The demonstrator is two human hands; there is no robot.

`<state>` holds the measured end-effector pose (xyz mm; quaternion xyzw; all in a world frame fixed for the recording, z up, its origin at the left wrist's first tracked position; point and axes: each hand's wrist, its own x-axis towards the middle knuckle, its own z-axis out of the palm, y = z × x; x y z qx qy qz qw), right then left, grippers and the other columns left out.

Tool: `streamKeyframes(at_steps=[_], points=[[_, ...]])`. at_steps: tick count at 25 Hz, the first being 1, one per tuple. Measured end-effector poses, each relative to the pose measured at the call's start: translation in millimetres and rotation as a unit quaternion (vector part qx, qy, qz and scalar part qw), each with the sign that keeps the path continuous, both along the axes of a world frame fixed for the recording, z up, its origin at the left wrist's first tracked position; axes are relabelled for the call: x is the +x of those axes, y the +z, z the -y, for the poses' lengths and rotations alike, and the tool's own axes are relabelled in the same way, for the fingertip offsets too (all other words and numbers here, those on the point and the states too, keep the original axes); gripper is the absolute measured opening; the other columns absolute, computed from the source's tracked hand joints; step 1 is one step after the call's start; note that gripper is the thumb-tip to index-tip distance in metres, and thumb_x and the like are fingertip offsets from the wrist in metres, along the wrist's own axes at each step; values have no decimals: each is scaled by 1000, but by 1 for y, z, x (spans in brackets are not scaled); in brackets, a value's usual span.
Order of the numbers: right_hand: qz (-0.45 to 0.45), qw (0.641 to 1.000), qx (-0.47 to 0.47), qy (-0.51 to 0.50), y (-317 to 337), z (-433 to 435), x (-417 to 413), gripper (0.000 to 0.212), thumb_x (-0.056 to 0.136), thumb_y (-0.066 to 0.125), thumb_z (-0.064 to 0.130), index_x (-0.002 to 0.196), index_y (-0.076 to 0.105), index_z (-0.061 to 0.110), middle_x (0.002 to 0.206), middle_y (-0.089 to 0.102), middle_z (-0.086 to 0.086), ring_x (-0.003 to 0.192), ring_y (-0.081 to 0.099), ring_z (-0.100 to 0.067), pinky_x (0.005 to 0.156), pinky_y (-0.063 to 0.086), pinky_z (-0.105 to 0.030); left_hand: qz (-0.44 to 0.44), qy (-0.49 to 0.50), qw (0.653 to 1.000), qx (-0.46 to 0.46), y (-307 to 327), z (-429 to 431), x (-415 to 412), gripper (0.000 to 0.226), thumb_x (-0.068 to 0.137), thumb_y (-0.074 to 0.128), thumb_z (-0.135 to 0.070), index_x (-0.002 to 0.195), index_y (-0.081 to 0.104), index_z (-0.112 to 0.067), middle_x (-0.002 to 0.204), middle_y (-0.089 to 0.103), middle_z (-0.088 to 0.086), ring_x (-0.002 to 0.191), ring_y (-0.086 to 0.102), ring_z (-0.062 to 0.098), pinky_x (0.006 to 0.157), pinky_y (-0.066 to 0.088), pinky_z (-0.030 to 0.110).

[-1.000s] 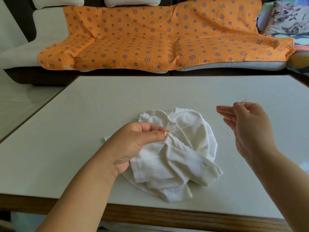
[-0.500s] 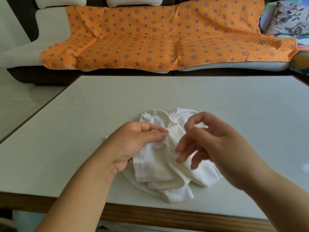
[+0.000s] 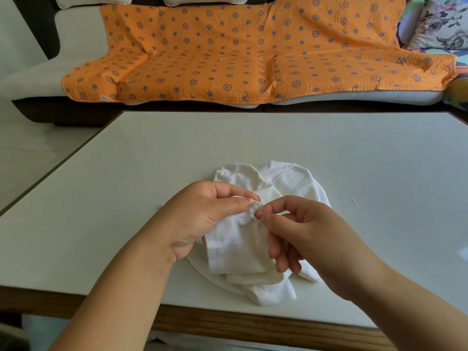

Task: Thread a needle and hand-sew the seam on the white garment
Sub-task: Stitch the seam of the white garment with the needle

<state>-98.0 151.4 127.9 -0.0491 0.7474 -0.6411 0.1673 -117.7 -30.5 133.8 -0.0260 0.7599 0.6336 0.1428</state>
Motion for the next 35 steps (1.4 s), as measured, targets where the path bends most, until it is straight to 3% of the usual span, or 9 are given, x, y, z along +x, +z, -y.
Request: streamKeyframes(at_steps=[14, 20, 27, 31, 35], points=[[-3, 1000, 13, -16, -5, 1, -1, 11, 95, 59, 18, 92, 65, 9, 55, 62, -6, 43, 55, -18, 42, 41, -23, -36, 5, 999, -12, -1, -2, 1, 9, 81, 75, -19, 87, 80, -24, 91, 78, -8, 98, 68, -3, 90, 43, 17], [-1, 999, 23, -25, -7, 2, -2, 11, 96, 57, 18, 93, 64, 11, 55, 64, -4, 45, 56, -19, 43, 42, -24, -68, -4, 997, -35, -3, -5, 1, 13, 82, 75, -16, 88, 79, -27, 88, 77, -12, 94, 67, -7, 77, 46, 2], [1, 999, 4, -46, -11, 4, -3, 15, 100, 51, 16, 93, 61, 8, 64, 70, -9, 48, 60, -17, 46, 46, -22, -77, -37, 996, -33, -2, -12, 4, 18, 84, 73, -13, 94, 77, -27, 91, 77, -13, 95, 69, -5, 80, 48, 5], [1, 998, -29, -59, -12, 5, -3, 16, 101, 49, 17, 97, 59, 5, 70, 72, -14, 53, 66, -19, 49, 50, -23, -70, -11, 997, -34, -4, -12, 4, 23, 83, 75, -15, 103, 68, -23, 91, 78, -7, 90, 72, 4, 84, 53, 16], [-6, 997, -39, -64, -12, 6, -2, 14, 101, 50, 14, 98, 56, 3, 69, 72, -13, 57, 69, -24, 52, 52, -25, -80, -11, 996, -36, -5, -15, 5, 20, 84, 75, -12, 100, 76, -23, 93, 76, -14, 91, 69, -7, 75, 48, 4]])
